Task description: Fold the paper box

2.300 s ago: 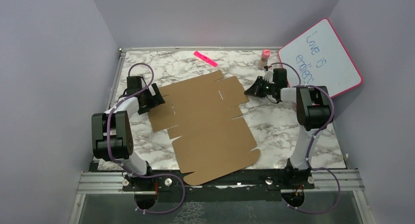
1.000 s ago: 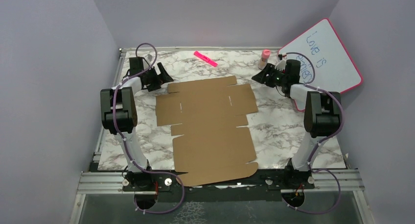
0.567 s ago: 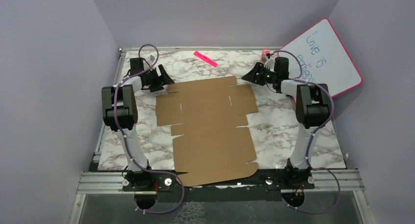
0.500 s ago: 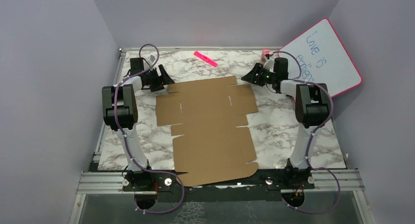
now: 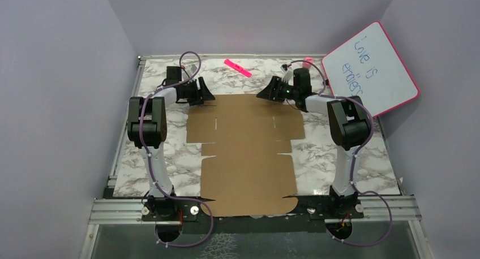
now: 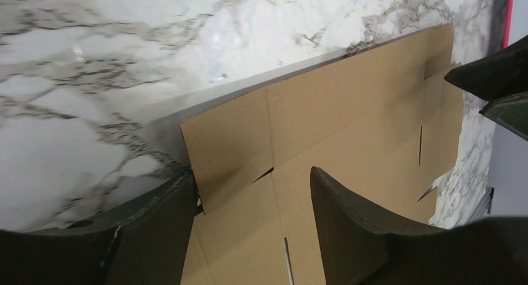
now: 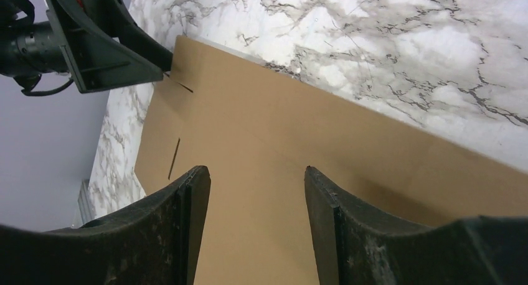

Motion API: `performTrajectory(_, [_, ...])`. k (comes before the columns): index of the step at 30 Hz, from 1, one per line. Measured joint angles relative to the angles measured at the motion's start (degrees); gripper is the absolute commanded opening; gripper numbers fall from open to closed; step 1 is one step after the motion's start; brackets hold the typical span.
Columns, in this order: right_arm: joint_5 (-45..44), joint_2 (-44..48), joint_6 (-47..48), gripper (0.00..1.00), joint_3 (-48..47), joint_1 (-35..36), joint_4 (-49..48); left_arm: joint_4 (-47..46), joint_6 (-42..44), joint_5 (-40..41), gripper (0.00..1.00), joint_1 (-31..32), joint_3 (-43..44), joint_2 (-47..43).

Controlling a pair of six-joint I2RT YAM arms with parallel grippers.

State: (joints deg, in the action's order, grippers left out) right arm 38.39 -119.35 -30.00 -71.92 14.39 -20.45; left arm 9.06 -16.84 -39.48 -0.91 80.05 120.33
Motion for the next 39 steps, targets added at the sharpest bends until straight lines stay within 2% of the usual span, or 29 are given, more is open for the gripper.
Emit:
performTrajectory(6, [-0.39,0.0,-1.49,0.62,0.24,0.72,-1.27,-0.02,-0.09,0.0,0.68,4.11,0.02,0.0])
performTrajectory(13, [-1.77,-1.68,-3.28,0.62,-0.46,3.67,-3.28,0.02,-0.55,0.39,0.66,4.66,0.02,0.0])
performTrajectory(25, [-2.69,-5.92,-4.09,0.62,-0.92,4.9,-4.28,0.46,0.13,2.67,0.34,4.55,0.85,1.11])
performTrajectory(35, [-2.71,-5.92,-4.07,0.62,0.33,4.9,-6.62,-1.6,1.05,3.39,0.21,4.46,0.63,1.53])
performTrajectory(39, [-2.69,-5.92,-4.04,0.62,0.76,4.83,-7.37,-4.2,1.22,4.2,0.11,4.68,-0.76,1.42])
